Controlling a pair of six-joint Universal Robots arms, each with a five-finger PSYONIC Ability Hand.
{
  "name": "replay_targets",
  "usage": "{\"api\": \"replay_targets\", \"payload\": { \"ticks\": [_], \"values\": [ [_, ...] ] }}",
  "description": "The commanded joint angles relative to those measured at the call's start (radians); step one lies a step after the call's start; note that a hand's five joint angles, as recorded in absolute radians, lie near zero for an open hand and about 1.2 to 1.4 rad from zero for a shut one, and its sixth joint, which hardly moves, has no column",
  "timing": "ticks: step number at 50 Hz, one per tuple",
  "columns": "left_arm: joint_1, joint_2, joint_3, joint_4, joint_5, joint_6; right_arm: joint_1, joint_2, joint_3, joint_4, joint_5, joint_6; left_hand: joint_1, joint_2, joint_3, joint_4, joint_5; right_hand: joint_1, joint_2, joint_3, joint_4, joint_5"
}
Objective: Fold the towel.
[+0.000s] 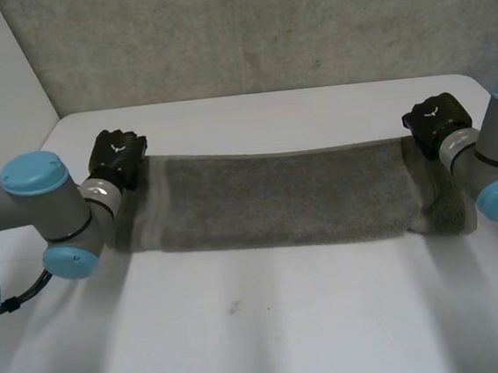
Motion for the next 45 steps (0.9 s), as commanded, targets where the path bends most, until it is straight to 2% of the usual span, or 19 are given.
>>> {"api": "replay_targets", "payload": {
  "ticks": [1, 2, 3, 4, 6, 9, 12, 16, 18, 21, 23, 28, 32, 35, 39, 43, 45],
  "values": [
    [-0.009, -0.033, 0.051, -0.009, 0.000, 0.000, 0.019, 0.072, -0.109, 0.066, 0.035, -0.044, 0.204, 0.178, 0.180, 0.177, 0.194, -1.087, -1.072, -1.080, -1.088, -1.098],
    [-0.014, -0.034, 0.050, -0.012, 0.000, 0.000, 0.020, 0.072, -0.109, 0.066, 0.035, -0.044, -0.470, -0.496, -0.494, -0.497, -0.480, -1.096, -1.081, -1.089, -1.097, -1.107],
    [-0.014, -0.034, 0.049, -0.012, 0.000, 0.000, 0.024, 0.081, -0.129, 0.086, 0.065, -0.067, -0.477, -0.503, -0.501, -0.504, -0.487, -1.165, -1.150, -1.158, -1.166, -1.176],
    [-0.017, -0.031, 0.049, -0.015, -0.001, 0.000, 0.032, 0.085, -0.155, 0.100, 0.108, -0.089, -1.018, -1.044, -1.042, -1.045, -1.028, -1.165, -1.150, -1.158, -1.166, -1.176],
    [-0.020, -0.028, 0.045, -0.017, -0.001, 0.000, 0.041, 0.079, -0.173, 0.111, 0.142, -0.098, -0.970, -0.996, -0.994, -0.997, -0.980, -1.165, -1.150, -1.158, -1.166, -1.176],
    [-0.020, -0.010, 0.033, -0.020, -0.003, -0.004, 0.046, 0.032, -0.175, 0.115, 0.173, -0.072, -1.018, -1.044, -1.042, -1.045, -1.028, -1.165, -1.150, -1.158, -1.166, -1.176],
    [-0.020, 0.012, 0.022, -0.020, -0.003, -0.004, 0.044, -0.041, -0.150, 0.115, 0.165, 0.000, -1.018, -1.044, -1.042, -1.045, -1.028, -1.165, -1.150, -1.158, -1.166, -1.176],
    [-0.011, 0.127, -0.079, -0.015, -0.003, -0.006, 0.043, -0.115, -0.098, 0.114, 0.150, 0.089, -1.018, -1.044, -1.042, -1.045, -1.028, -1.165, -1.150, -1.158, -1.166, -1.176],
    [-0.006, 0.171, -0.121, -0.015, -0.003, -0.006, 0.038, -0.192, -0.019, 0.117, 0.138, 0.132, -1.018, -1.044, -1.042, -1.045, -1.028, -1.165, -1.150, -1.158, -1.166, -1.176],
    [0.000, 0.266, -0.218, -0.013, -0.001, -0.016, 0.035, -0.235, 0.035, 0.118, 0.130, 0.146, -1.018, -1.044, -1.042, -1.045, -1.028, -1.165, -1.150, -1.158, -1.166, -1.176],
    [0.003, 0.314, -0.273, -0.012, -0.001, -0.030, 0.030, -0.324, 0.162, 0.118, 0.115, 0.146, -1.018, -1.044, -1.042, -1.045, -1.028, -1.165, -1.150, -1.158, -1.166, -1.176],
    [0.009, 0.482, -0.475, -0.007, 0.002, -0.149, 0.032, -0.431, 0.342, 0.126, 0.109, 0.149, -1.018, -1.044, -1.042, -1.045, -1.028, -1.165, -1.150, -1.158, -1.166, -1.176],
    [0.008, 0.530, -0.551, -0.009, 0.000, -0.228, 0.030, -0.465, 0.446, 0.129, 0.106, 0.150, -1.018, -1.044, -1.042, -1.045, -1.028, -1.165, -1.150, -1.158, -1.166, -1.176],
    [0.008, 0.561, -0.605, -0.018, -0.003, -0.309, 0.007, -0.479, 0.531, 0.131, 0.103, 0.175, -1.017, -1.043, -1.041, -1.044, -1.027, -1.049, -1.034, -1.042, -1.050, -1.060],
    [0.006, 0.584, -0.668, -0.020, -0.001, -0.395, -0.052, -0.491, 0.632, 0.121, 0.052, 0.235, -1.018, -1.044, -1.042, -1.045, -1.028, -0.979, -0.964, -0.972, -0.980, -0.990],
    [0.003, 0.590, -0.693, -0.020, -0.003, -0.405, -0.079, -0.490, 0.680, 0.103, -0.009, 0.264, -1.018, -1.044, -1.042, -1.045, -1.028, -0.926, -0.911, -0.919, -0.927, -0.937],
    [0.000, 0.592, -0.702, -0.020, -0.004, -0.405, -0.112, -0.481, 0.716, 0.042, -0.066, 0.291, -1.018, -1.044, -1.042, -1.045, -1.028, -0.873, -0.858, -0.866, -0.875, -0.884]
  ]
}}
